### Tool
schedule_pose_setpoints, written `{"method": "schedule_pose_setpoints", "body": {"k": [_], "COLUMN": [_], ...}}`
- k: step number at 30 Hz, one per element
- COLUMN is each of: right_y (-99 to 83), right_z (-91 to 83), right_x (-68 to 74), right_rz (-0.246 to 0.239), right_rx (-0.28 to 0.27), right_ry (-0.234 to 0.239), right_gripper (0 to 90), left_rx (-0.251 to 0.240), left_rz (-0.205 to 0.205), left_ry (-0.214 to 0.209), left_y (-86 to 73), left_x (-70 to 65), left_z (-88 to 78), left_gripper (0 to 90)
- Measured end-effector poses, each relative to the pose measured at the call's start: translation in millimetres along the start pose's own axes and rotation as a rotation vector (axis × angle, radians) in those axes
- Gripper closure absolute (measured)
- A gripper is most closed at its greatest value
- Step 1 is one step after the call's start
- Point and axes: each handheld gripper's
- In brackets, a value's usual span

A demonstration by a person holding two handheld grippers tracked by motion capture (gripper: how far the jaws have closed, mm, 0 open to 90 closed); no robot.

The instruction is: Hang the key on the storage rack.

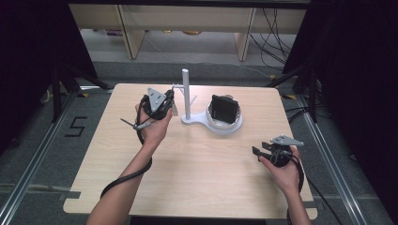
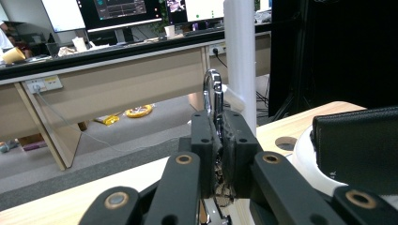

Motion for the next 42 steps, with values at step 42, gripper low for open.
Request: {"method": "schedule_pose_setpoints", "body": {"k": [42], "right_y": [-0.1], "right_z": [-0.4], "right_x": [-2.4], "right_rz": [-0.029], "right_rx": [0.011], "right_ry": [-0.004], "right_gripper": [49.4], "left_rx": [0.093], "left_rz": [0.002], "left_ry": [-0.125], "left_y": [-25.7], "left_x": [10.3], "left_z": [-28.9], "left_gripper": [55.8]}}
Point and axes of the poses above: each handheld gripper's, and its own axes: z roughly forward along the jaws, y roughly out of its top, x roughly to its left, and after that the axes turned 2 degrees about -y, right-handed
